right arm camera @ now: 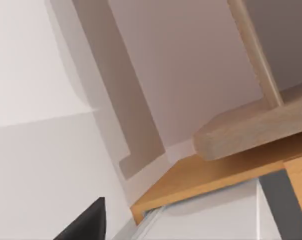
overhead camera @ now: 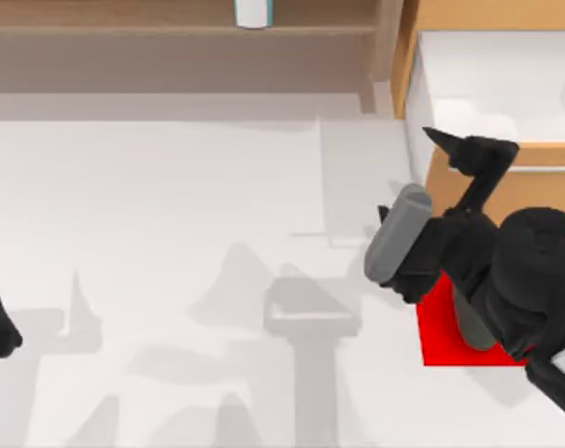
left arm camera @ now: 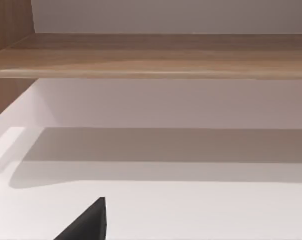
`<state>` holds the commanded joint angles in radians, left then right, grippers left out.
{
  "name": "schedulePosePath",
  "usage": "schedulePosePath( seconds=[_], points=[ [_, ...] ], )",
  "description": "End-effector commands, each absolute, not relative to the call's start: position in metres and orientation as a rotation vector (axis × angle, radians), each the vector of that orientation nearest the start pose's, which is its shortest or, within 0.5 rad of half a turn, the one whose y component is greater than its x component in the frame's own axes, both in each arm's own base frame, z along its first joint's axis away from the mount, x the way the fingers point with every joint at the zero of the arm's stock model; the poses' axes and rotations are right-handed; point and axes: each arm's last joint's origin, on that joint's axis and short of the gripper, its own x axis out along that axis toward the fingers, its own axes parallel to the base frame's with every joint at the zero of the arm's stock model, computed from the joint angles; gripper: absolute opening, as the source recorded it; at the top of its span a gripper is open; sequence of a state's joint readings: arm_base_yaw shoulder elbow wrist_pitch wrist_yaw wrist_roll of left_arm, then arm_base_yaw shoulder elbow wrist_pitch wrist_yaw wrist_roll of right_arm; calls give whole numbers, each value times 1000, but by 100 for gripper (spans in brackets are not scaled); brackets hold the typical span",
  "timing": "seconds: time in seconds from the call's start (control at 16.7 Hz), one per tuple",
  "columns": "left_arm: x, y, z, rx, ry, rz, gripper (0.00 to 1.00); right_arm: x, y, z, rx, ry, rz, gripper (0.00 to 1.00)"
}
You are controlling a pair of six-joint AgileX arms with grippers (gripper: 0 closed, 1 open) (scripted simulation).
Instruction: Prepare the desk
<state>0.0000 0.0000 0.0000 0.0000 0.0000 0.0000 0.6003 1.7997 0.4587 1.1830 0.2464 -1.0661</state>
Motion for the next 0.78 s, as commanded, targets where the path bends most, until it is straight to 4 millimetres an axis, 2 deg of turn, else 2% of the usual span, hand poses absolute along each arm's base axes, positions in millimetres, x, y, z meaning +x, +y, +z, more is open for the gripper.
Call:
schedulePosePath(
  seconds=[0.18, 0.42, 0.6, 0.78],
  points=[
    [106, -1, 160, 0, 0, 0, 100, 241, 128, 104, -1310, -101, 251, 100],
    [106, -1, 160, 0, 0, 0, 100, 231, 89, 92, -1497, -41, 74, 100],
    [106, -1, 160, 0, 0, 0, 100, 228, 73, 89, -1564, 3, 0, 100],
    [106, -1, 160, 0, 0, 0, 100, 228, 71, 89, -1571, 8, -8, 100]
  ],
)
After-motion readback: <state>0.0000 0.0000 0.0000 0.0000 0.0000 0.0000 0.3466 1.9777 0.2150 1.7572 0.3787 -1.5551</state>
